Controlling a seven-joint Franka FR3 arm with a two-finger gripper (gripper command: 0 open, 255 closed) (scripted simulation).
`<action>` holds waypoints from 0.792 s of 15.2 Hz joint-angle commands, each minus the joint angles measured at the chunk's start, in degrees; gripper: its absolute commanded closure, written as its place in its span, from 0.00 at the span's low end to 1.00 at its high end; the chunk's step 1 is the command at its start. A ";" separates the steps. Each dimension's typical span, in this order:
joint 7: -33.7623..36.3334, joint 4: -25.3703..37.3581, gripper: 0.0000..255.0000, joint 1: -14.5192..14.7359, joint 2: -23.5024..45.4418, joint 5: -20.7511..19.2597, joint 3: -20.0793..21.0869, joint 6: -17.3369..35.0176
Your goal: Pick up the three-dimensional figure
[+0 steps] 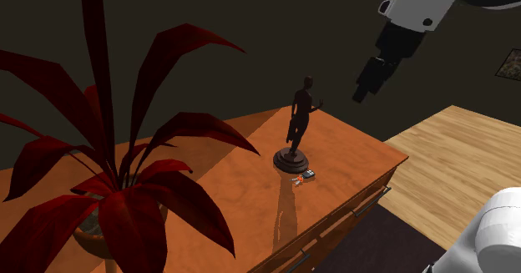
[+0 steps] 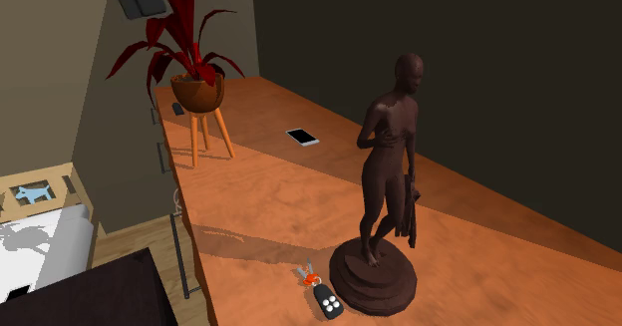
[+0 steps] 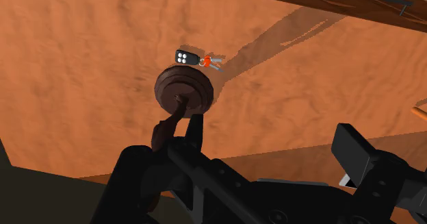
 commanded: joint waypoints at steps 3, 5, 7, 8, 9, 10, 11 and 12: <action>-3.44 0.41 0.00 0.06 2.99 -0.27 -2.54 2.40; -6.89 1.22 0.00 0.20 6.29 -0.31 -5.01 4.65; -10.38 2.43 0.00 0.44 9.89 -0.09 -7.41 6.71; -12.14 3.19 0.00 0.61 11.78 0.12 -8.60 7.65; -13.92 4.05 0.00 0.78 13.74 0.42 -9.75 8.54; -15.72 5.00 0.00 0.96 15.75 0.81 -10.87 9.35; -17.54 6.06 0.00 1.16 17.82 1.28 -11.97 10.10; -19.38 7.21 0.00 1.39 19.94 1.83 -13.06 10.77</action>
